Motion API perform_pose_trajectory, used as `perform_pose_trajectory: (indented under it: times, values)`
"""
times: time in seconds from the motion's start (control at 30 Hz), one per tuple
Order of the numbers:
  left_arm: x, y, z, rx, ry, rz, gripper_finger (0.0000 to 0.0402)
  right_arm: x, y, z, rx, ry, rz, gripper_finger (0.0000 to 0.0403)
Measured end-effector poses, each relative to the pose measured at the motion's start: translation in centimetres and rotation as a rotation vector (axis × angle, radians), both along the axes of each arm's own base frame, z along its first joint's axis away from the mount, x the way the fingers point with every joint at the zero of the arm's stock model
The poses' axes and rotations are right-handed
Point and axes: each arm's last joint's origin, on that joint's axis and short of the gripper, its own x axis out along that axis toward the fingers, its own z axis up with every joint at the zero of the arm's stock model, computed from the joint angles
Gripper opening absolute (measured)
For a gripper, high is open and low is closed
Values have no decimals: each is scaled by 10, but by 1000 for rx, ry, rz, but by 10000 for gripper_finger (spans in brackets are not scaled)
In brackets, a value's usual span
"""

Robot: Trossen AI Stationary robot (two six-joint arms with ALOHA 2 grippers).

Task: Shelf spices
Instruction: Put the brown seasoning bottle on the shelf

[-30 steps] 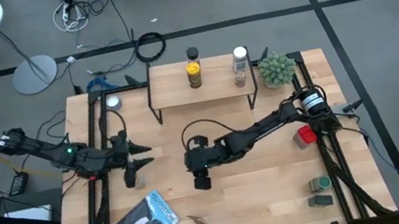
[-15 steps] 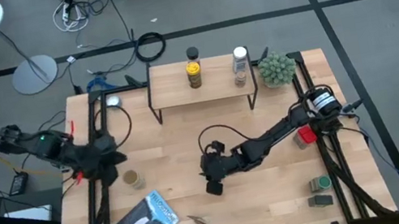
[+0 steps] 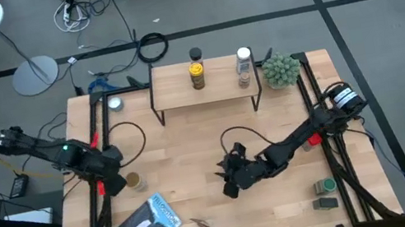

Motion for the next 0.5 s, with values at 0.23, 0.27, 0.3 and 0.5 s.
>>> perform_pose_trajectory:
  times: [0.23,0.27,0.3,0.5]
  values:
    - [17,-9,-4,-50,-12,-7,1,-30,3,13,-7,-89,-49,151]
    - [19,-11,-4,-61,-12,-9,0,-33,3,15,-12,-97,-55,151]
    - [22,-12,-5,-63,-11,-9,0,-36,3,17,-15,-106,-59,151]
    - [31,-16,-13,-55,69,14,0,-41,1,30,-29,-142,-56,151]
